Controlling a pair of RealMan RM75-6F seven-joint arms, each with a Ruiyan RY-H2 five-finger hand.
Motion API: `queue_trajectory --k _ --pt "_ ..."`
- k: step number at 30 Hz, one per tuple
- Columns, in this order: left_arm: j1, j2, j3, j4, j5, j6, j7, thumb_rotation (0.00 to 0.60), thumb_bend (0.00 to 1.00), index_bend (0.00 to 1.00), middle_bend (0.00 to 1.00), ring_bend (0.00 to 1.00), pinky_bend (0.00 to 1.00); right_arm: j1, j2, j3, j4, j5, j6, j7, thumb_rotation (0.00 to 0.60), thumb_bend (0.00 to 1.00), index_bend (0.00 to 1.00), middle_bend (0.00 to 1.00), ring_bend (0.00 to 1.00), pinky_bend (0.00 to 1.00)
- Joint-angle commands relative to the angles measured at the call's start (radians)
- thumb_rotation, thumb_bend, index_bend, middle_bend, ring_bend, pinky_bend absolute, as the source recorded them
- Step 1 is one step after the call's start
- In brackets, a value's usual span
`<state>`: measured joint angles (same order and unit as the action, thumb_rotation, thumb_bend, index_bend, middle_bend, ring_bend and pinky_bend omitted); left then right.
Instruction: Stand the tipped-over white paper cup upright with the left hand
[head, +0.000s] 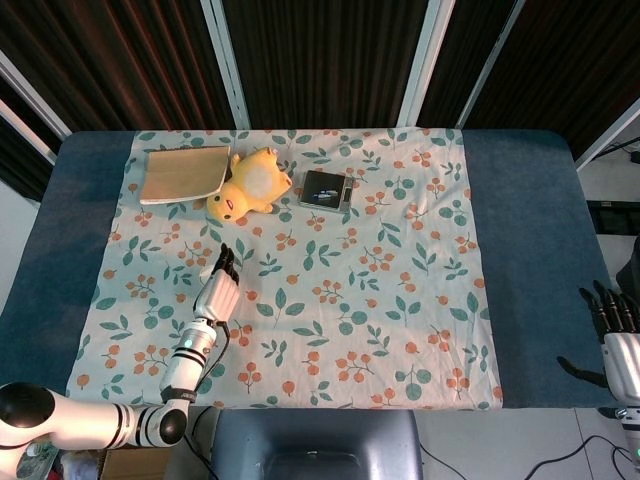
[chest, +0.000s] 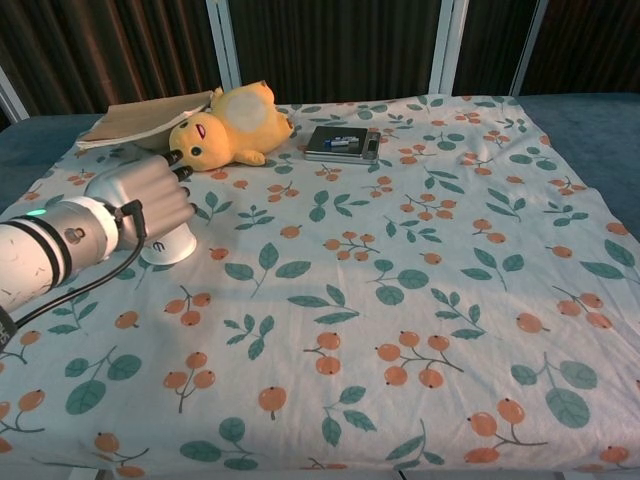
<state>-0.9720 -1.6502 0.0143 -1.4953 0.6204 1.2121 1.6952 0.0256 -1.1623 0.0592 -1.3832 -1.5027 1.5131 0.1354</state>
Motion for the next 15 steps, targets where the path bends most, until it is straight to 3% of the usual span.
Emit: queue_trajectory --k 1,11,12,13,15 --pt "-0.001 0.004 0.009 0.007 0.026 -0.003 -0.032 0.600 0.43 0.29 0.28 0.08 0.08 0.000 0.002 0.000 -0.003 0.001 0.000 -0.001 0.600 0.00 0.00 0.00 0.00 0.00" --pt "0.018 0.064 -0.010 -0.072 0.094 -0.036 -0.212 0.600 0.43 0.33 0.37 0.18 0.17 -0.002 0.008 -0.001 -0.007 0.004 -0.004 0.005 0.600 0.00 0.00 0.00 0.00 0.00" --pt "0.026 0.088 -0.020 -0.104 0.118 -0.046 -0.272 0.600 0.43 0.34 0.37 0.19 0.17 -0.002 0.010 -0.002 -0.007 0.003 -0.004 0.009 0.600 0.00 0.00 0.00 0.00 0.00" --pt "0.050 0.121 -0.059 -0.166 0.152 -0.052 -0.407 0.600 0.43 0.34 0.38 0.19 0.17 -0.002 0.013 -0.001 -0.008 0.003 -0.005 0.015 0.600 0.00 0.00 0.00 0.00 0.00" --pt "0.091 0.189 -0.082 -0.226 0.229 -0.094 -0.614 0.600 0.43 0.34 0.38 0.19 0.18 -0.002 0.017 -0.001 -0.010 0.003 -0.005 0.019 0.600 0.00 0.00 0.00 0.00 0.00"
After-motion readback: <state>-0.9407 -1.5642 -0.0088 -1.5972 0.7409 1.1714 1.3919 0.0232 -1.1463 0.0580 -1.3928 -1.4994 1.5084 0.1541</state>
